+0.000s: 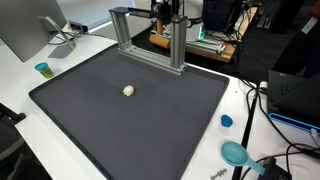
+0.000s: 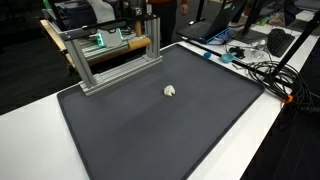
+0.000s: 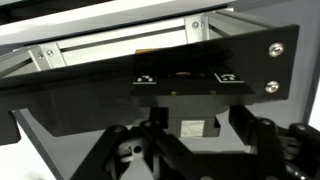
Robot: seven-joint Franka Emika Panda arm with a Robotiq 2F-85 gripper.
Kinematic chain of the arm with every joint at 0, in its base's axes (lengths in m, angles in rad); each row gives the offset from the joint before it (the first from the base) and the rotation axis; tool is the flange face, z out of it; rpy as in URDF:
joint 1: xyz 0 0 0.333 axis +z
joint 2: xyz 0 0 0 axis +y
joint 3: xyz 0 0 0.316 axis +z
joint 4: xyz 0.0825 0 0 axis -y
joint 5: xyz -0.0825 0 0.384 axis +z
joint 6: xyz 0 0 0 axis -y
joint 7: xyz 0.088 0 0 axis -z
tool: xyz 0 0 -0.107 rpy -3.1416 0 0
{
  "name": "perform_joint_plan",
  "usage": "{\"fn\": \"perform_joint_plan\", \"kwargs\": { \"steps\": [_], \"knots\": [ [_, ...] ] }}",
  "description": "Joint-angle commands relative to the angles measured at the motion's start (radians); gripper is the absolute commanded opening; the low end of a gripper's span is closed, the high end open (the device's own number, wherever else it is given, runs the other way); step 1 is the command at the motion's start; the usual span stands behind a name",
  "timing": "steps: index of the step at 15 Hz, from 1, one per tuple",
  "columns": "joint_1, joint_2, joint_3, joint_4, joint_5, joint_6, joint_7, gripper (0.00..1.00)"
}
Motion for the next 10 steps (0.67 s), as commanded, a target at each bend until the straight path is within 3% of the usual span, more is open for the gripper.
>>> {"fn": "perform_joint_plan", "kwargs": {
  "steps": [1,2,5,6,10],
  "knots": [
    [0.005,-0.016,-0.011,-0.003,-0.016,-0.001,-0.041,0.42],
    [0.002,-0.020,-0.017,-0.004,-0.029,0.007,-0.060,0.53],
    [0.002,-0.024,-0.019,-0.007,-0.042,0.015,-0.091,0.60],
    [0.001,-0.023,-0.018,-0.008,-0.046,0.022,-0.095,0.34],
    [0.005,-0.015,-0.013,-0.005,-0.056,0.020,-0.107,0.32]
  ]
}}
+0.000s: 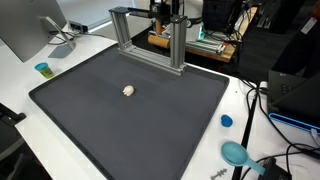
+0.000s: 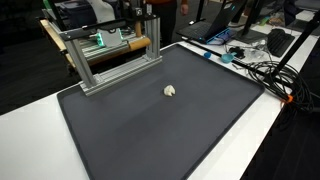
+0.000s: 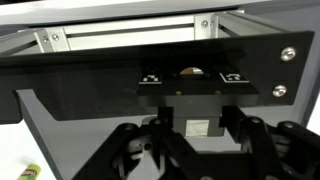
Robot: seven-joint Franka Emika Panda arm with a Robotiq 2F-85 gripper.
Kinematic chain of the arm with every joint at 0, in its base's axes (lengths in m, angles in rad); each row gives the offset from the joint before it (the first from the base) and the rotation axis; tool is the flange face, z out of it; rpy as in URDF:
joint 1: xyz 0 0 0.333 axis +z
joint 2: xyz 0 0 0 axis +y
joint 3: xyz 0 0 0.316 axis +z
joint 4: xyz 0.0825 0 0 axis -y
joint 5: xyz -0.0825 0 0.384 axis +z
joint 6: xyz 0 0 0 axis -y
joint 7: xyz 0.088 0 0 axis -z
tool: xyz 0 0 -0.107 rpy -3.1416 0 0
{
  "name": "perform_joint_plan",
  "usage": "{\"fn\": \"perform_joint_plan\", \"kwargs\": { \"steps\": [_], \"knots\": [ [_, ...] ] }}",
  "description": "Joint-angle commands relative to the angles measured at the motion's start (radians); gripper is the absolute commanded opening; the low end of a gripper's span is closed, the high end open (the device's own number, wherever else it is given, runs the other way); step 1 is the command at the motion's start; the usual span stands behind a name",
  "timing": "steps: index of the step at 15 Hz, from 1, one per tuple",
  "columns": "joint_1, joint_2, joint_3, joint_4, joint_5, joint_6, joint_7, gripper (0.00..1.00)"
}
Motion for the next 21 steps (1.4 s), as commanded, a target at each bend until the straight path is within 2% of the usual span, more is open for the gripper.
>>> {"fn": "perform_joint_plan", "kwargs": {
  "steps": [1,2,3,4,5,6,7,10,12,16,20,21],
  "knots": [
    [0.007,-0.010,-0.005,-0.003,-0.037,0.005,-0.037,0.32],
    [0.012,-0.006,-0.008,0.000,-0.041,-0.001,-0.055,0.32],
    [0.013,0.000,-0.008,0.005,-0.051,-0.011,-0.071,0.61],
    [0.019,0.002,-0.011,0.006,-0.052,-0.012,-0.086,0.83],
    [0.023,0.007,-0.014,0.007,-0.061,-0.013,-0.106,0.84],
    [0.028,0.011,-0.018,0.008,-0.065,-0.009,-0.125,0.38],
    [0.032,0.014,-0.021,0.009,-0.069,-0.008,-0.143,0.42],
    [0.048,0.023,-0.034,0.017,-0.062,-0.011,-0.189,0.33],
    [0.045,0.031,-0.032,0.023,-0.061,-0.019,-0.188,0.33],
    [-0.046,0.042,0.050,0.042,-0.125,0.004,0.051,0.33],
    [-0.076,0.075,0.120,0.081,-0.159,-0.088,0.239,0.33],
    [-0.076,0.081,0.129,0.089,-0.164,-0.112,0.265,0.83]
  ]
}}
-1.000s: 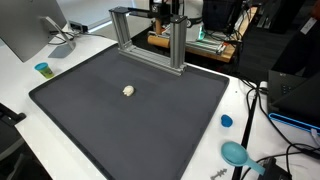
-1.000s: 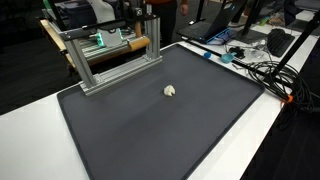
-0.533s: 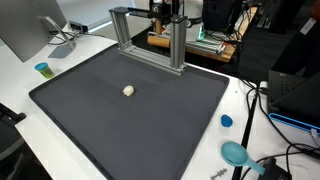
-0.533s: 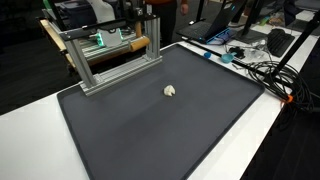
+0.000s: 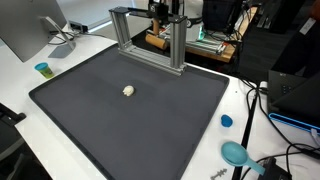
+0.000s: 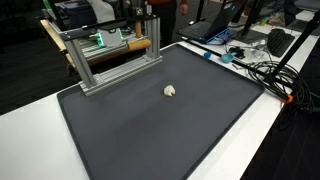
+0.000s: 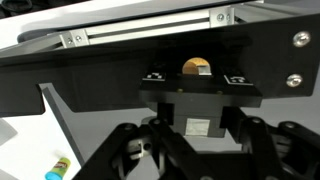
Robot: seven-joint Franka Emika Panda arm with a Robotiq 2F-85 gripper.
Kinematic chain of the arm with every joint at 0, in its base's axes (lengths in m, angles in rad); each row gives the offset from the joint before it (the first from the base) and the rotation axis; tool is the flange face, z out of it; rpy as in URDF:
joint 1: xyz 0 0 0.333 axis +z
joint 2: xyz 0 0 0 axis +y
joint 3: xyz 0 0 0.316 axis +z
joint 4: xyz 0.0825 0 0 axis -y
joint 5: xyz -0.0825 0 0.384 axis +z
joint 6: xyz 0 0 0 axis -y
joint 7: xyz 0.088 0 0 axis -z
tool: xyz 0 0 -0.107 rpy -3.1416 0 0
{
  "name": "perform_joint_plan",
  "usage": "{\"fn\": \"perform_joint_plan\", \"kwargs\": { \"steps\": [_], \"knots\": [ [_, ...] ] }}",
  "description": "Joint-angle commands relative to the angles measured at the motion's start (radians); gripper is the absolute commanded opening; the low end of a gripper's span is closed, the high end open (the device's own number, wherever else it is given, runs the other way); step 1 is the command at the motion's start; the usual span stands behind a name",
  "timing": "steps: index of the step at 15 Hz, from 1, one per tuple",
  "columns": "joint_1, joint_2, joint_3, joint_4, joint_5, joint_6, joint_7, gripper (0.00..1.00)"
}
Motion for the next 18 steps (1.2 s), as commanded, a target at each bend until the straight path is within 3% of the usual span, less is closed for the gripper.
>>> {"fn": "perform_joint_plan", "kwargs": {
  "steps": [1,3,4,11,14,16,18],
  "knots": [
    [-0.042,0.037,0.038,0.047,-0.063,-0.106,0.110,0.35],
    [-0.042,0.053,0.045,0.062,-0.074,-0.140,0.144,0.38],
    [-0.035,0.063,0.044,0.072,-0.069,-0.153,0.149,0.33],
    [-0.004,0.132,-0.005,0.133,0.002,-0.238,0.127,0.21],
    [0.017,0.159,-0.043,0.159,0.058,-0.274,0.069,0.21],
    [0.025,0.171,-0.074,0.174,0.098,-0.296,0.019,0.72],
    [0.024,0.181,-0.097,0.183,0.130,-0.318,-0.009,0.77]
  ]
}}
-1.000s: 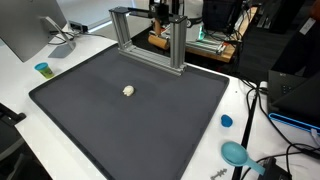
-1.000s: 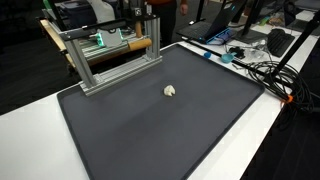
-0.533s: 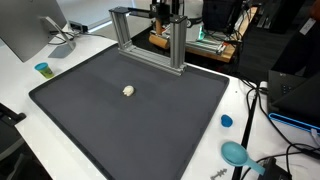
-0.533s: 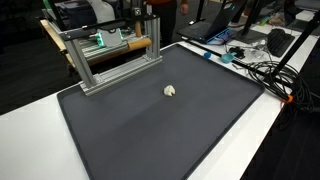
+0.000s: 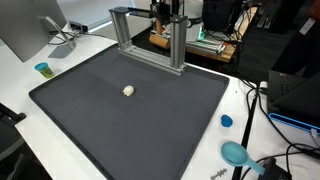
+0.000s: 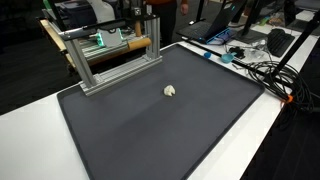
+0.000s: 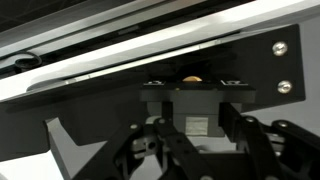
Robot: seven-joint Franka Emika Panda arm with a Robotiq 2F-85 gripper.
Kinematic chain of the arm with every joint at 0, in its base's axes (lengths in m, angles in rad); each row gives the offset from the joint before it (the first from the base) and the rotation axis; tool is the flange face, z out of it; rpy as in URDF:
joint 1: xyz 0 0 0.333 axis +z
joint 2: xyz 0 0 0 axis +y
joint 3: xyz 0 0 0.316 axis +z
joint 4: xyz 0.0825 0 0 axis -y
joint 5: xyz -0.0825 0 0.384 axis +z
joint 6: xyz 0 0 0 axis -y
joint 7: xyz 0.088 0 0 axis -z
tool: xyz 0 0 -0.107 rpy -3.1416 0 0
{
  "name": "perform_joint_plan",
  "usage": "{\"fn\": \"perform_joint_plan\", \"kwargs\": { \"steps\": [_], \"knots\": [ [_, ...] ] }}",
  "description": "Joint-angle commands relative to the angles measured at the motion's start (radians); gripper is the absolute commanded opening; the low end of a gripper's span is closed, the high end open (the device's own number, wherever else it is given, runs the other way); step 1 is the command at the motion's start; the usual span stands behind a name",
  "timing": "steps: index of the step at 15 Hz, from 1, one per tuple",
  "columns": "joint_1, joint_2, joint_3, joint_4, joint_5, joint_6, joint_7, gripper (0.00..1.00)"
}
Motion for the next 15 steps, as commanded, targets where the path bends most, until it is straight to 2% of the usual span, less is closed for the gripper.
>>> {"fn": "perform_joint_plan", "kwargs": {
  "steps": [1,2,3,5,7,10,15],
  "knots": [
    [0.017,0.034,-0.060,0.012,0.081,-0.067,-0.056,0.34],
    [0.016,0.038,-0.069,0.014,0.093,-0.067,-0.065,0.38],
    [0.013,0.039,-0.072,0.015,0.101,-0.065,-0.063,0.36],
    [0.011,0.035,-0.077,0.017,0.119,-0.058,-0.054,0.27],
    [0.004,0.029,-0.073,0.015,0.121,-0.041,-0.029,0.23],
    [-0.005,0.022,-0.067,0.017,0.103,-0.015,-0.002,0.21],
    [-0.008,-0.006,-0.081,0.017,0.099,0.137,-0.028,0.21]
  ]
}}
